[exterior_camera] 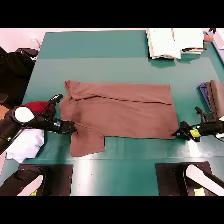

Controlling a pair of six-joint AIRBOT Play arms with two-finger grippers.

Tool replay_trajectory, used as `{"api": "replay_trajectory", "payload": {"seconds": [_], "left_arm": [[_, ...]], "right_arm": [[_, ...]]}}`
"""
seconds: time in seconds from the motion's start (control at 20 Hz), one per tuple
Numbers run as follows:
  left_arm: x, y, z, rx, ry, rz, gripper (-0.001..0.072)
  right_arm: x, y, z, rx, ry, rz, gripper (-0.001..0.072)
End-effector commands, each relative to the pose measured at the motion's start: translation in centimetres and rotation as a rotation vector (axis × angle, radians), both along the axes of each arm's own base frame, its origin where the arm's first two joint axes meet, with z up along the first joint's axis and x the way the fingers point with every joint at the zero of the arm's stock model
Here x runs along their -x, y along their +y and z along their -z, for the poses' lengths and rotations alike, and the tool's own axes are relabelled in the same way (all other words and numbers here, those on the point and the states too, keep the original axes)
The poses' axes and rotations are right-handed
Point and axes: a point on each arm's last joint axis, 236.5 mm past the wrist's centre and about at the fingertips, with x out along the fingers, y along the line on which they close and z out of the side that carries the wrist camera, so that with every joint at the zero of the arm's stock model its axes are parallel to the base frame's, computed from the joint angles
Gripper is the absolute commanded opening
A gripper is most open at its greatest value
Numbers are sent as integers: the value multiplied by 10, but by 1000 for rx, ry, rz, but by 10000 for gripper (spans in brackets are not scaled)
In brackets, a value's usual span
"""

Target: Fold the shirts.

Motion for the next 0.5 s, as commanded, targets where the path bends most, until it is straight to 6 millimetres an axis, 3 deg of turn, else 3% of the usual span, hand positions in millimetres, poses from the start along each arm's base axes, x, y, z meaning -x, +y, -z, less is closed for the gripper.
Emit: {"api": "replay_trajectory", "payload": {"seconds": [0.0,0.15,0.35,0.45], "left_arm": [[14,2,-7,-15,38,49,20],[21,5,-27,-14,-21,40,20],[57,8,-50,-7,-17,88,21],[54,15,-56,-41,-39,95,21]], "right_arm": [[-20,7,-22,48,-106,-85,21],[-26,5,-68,103,-208,-150,21],[-11,-16,-103,272,-275,-204,20],[-21,-23,-120,328,-346,-188,20]]}}
